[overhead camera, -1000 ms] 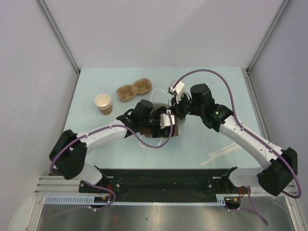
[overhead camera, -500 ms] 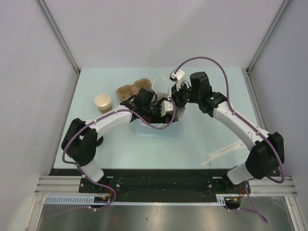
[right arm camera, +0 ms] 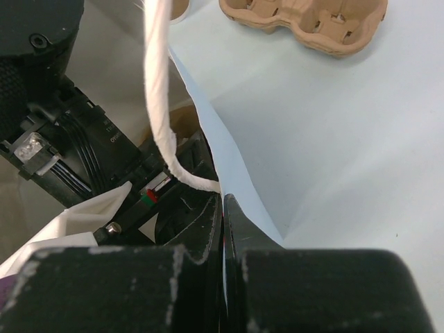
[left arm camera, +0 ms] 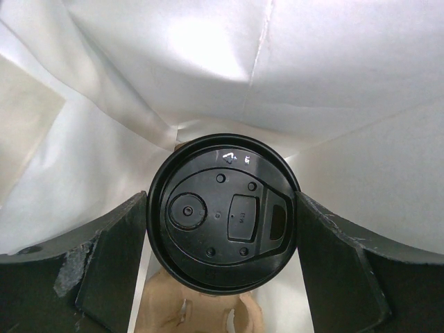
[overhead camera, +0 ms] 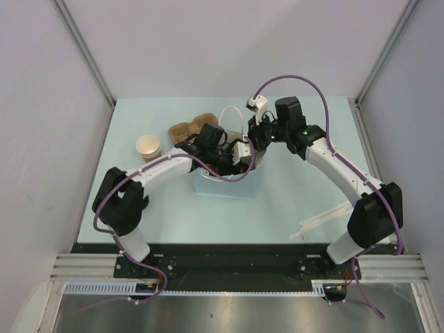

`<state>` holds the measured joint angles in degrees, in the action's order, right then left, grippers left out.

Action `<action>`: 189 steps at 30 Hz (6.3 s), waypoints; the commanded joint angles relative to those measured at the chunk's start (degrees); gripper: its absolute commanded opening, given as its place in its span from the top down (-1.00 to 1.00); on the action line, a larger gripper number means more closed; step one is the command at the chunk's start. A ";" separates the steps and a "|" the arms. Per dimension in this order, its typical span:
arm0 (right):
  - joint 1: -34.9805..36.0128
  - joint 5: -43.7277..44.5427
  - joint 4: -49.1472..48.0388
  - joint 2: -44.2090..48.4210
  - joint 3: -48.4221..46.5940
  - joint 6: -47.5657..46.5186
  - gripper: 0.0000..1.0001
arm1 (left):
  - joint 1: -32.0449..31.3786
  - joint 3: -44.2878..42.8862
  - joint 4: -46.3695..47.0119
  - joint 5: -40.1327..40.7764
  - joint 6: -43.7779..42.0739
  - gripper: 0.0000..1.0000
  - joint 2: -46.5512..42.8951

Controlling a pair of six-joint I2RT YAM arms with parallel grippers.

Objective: Pack the takeout coffee

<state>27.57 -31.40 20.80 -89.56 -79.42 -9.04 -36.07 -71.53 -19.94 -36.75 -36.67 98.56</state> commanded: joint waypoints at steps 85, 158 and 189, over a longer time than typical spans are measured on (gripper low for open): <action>-0.24 -2.88 13.12 -2.55 -20.06 -3.79 -0.43 | 6.27 -13.64 2.19 13.55 26.73 -0.99 -28.60; 22.44 25.51 25.61 25.48 48.48 -47.04 0.60 | 26.23 2.80 -4.93 9.42 37.02 -0.99 -42.93; 12.62 18.39 27.02 28.48 -3.44 -15.15 1.00 | 27.20 -9.59 -3.44 0.64 32.72 -0.98 -37.22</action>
<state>44.14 -12.49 50.74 -62.78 -72.44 -34.02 -9.41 -75.48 -26.11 -30.26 -0.54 61.30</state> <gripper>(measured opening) 0.010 0.994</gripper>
